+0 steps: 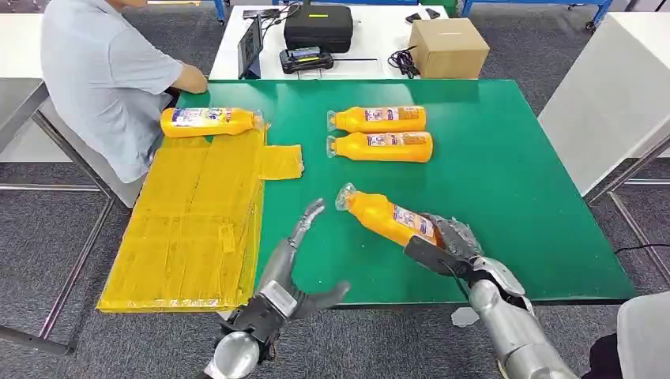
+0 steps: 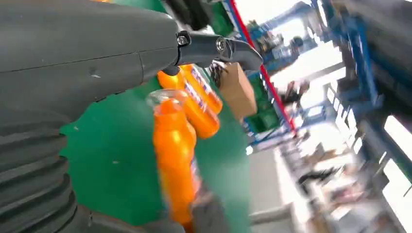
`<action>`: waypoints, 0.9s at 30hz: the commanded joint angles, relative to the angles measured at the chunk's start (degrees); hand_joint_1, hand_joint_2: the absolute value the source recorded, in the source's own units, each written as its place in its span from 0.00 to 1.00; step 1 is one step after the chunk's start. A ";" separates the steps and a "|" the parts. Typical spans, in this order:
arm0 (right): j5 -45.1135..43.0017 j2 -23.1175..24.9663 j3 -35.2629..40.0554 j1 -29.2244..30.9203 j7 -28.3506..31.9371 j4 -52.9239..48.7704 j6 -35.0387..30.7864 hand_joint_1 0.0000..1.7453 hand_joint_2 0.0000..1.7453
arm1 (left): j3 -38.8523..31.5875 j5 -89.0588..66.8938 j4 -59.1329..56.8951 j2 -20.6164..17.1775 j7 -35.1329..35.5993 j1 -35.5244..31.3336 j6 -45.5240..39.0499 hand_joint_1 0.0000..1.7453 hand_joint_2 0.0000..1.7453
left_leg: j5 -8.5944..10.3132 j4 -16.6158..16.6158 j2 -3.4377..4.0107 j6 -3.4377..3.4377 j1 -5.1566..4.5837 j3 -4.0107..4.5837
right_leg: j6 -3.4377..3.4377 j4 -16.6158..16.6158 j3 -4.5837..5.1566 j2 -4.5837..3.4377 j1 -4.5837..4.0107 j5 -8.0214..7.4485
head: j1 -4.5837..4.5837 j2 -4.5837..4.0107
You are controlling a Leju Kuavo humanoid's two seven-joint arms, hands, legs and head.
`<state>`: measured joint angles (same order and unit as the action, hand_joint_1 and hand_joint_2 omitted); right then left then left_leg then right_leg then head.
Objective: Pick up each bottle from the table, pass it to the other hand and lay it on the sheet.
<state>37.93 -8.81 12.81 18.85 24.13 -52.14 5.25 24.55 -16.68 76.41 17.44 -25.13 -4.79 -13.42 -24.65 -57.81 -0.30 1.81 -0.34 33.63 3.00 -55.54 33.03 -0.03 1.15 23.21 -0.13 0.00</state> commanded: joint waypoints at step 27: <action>-17.28 9.37 11.73 4.36 3.80 -2.31 7.02 1.00 1.00 | -1.49 36.35 -17.78 1.73 -4.07 -6.93 13.83 0.00 1.00 | -0.02 -0.06 0.00 -0.09 0.05 0.64 | -0.09 -0.07 0.53 -0.09 -0.05 0.02 | -0.02 0.00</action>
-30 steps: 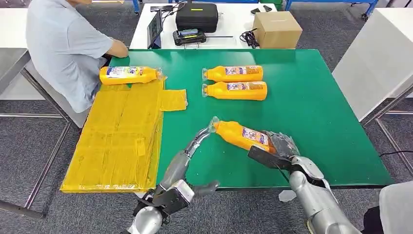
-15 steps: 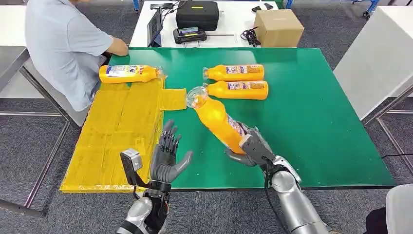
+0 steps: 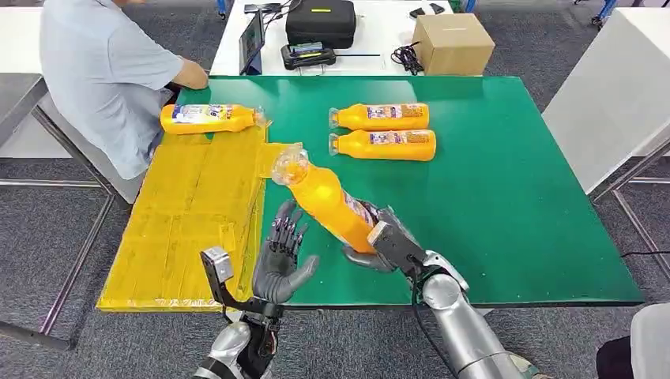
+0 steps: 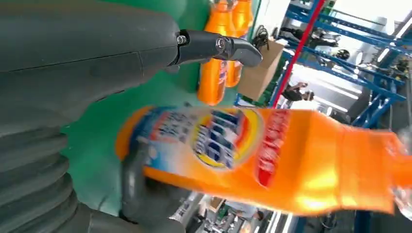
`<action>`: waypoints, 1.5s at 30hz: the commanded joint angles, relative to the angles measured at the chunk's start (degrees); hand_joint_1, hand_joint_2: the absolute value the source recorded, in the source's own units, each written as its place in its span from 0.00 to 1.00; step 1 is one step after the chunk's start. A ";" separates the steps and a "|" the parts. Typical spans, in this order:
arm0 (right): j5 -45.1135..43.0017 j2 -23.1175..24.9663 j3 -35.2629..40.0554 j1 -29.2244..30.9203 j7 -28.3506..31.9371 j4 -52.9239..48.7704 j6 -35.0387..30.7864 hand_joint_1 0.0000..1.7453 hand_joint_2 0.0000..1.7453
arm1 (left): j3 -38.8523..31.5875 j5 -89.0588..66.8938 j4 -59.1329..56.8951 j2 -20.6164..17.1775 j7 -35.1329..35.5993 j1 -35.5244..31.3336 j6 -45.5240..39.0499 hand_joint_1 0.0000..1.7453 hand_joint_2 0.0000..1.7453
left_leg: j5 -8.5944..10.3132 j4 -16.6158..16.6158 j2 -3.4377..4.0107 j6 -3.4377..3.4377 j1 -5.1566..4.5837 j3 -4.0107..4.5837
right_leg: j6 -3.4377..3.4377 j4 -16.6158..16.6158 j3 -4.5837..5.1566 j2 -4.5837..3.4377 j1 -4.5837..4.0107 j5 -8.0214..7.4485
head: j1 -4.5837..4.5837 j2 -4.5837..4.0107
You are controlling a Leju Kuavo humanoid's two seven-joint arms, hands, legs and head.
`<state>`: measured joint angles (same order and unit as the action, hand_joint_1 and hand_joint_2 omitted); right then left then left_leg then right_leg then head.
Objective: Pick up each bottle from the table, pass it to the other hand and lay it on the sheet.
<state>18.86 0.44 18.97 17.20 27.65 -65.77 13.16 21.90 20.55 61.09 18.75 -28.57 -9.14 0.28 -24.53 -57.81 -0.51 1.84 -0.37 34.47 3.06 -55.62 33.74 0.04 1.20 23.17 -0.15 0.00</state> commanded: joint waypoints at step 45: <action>-3.12 1.69 16.34 10.50 4.65 22.46 5.10 0.00 1.00 | -1.47 2.96 -2.48 1.25 -3.70 -6.10 4.00 1.00 1.00 | -0.06 -0.03 -0.01 -0.10 0.08 -0.05 | -0.12 0.02 -0.06 0.05 -0.09 0.05 | 0.02 0.00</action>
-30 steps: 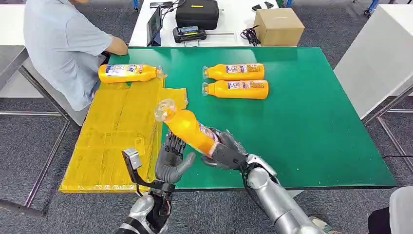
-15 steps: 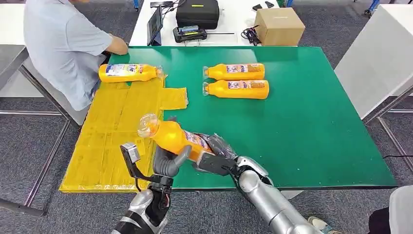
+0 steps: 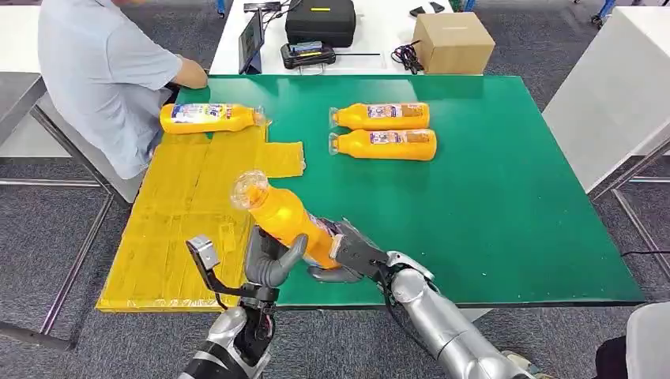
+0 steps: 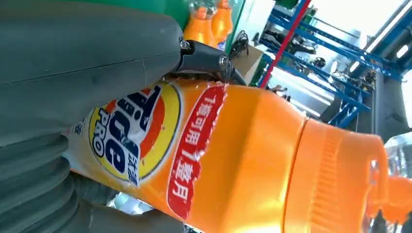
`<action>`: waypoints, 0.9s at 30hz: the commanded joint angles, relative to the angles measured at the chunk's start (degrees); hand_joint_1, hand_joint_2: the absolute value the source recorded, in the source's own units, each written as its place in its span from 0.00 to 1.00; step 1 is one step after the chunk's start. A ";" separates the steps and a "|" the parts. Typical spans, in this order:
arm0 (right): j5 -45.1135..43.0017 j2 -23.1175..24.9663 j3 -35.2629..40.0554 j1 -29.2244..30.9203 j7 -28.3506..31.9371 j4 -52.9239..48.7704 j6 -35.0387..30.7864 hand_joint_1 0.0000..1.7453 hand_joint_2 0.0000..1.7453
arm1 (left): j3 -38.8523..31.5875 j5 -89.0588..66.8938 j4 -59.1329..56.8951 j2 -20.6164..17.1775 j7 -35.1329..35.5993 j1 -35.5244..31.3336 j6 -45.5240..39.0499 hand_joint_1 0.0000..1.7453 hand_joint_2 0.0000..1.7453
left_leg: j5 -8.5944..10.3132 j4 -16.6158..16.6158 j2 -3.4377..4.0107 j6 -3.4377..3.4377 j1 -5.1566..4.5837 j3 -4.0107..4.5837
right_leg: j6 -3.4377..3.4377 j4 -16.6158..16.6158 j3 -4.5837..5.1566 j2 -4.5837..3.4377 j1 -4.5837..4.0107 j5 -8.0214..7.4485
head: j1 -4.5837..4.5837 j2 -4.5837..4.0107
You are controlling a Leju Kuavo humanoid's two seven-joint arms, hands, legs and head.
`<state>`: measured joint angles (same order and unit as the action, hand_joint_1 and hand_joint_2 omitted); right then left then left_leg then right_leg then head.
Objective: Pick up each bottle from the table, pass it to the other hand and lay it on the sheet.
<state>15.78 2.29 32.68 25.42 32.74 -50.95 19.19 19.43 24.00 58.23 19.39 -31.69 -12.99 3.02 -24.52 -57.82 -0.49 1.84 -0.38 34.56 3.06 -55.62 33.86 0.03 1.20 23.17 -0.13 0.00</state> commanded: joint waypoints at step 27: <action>10.98 -3.90 -10.37 -7.39 -7.70 -1.53 -17.43 0.00 1.00 | -8.48 -63.54 13.06 -2.49 9.17 2.70 -35.97 1.00 1.00 | -0.05 0.10 -0.19 -0.11 0.10 -0.25 | -0.14 0.15 -0.34 0.23 -0.11 0.10 | -0.02 0.00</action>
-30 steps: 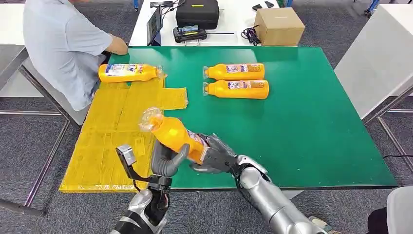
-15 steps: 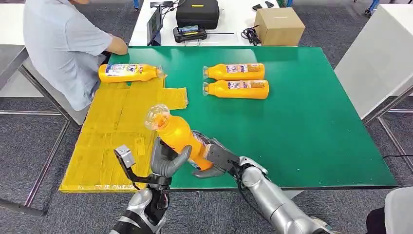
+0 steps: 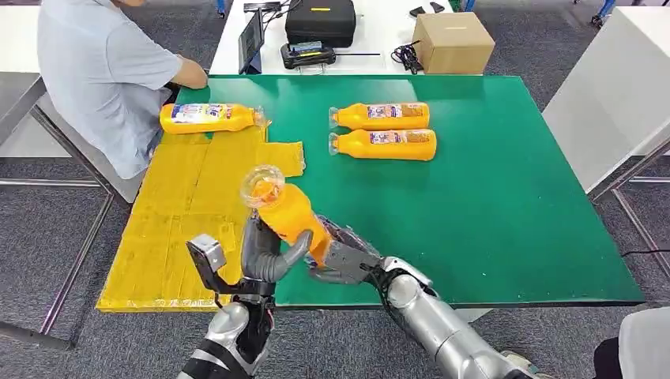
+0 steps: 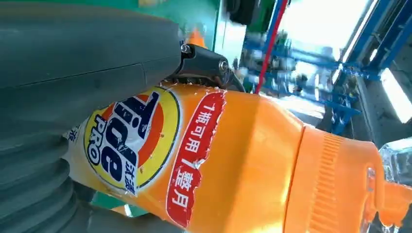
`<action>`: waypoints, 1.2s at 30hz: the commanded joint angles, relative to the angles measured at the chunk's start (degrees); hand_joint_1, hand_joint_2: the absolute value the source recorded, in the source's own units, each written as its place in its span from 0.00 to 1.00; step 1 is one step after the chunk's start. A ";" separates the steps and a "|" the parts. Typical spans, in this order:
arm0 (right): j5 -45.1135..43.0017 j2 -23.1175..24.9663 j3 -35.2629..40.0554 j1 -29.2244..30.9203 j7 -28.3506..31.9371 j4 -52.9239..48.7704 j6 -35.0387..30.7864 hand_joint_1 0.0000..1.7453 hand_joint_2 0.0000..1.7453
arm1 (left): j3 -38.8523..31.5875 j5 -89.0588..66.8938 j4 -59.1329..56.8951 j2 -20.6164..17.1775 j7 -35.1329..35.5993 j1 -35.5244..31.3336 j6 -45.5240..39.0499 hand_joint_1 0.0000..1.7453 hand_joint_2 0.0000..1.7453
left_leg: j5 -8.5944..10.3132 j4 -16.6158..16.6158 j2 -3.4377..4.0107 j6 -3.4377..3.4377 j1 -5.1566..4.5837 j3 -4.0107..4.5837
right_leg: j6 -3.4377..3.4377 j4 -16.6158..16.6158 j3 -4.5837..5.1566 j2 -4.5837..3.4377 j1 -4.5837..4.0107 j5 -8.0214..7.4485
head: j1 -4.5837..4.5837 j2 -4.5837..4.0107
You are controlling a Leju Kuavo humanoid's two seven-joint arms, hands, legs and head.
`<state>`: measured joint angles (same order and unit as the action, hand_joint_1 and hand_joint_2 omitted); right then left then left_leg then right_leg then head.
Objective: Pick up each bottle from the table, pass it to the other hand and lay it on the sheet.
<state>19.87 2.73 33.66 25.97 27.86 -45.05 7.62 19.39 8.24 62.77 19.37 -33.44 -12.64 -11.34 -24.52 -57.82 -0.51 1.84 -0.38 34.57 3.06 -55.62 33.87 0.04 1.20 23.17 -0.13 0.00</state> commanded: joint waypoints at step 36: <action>9.95 -2.36 -18.34 -8.62 1.20 -10.98 -3.11 0.00 1.00 | -15.86 -92.89 -23.52 -12.86 31.77 -14.94 -18.21 1.00 1.00 | -0.06 -0.04 0.06 -0.10 0.11 -0.10 | -0.14 -0.05 -0.14 -0.02 -0.10 0.06 | 0.02 0.00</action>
<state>29.81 0.22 16.22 15.68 29.00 -57.31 4.35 4.20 -85.11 46.49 7.52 -1.05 -23.34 -30.40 -24.49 -57.82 -0.51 1.86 -0.35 34.65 3.07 -55.66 33.92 0.06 1.19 23.17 -0.11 0.00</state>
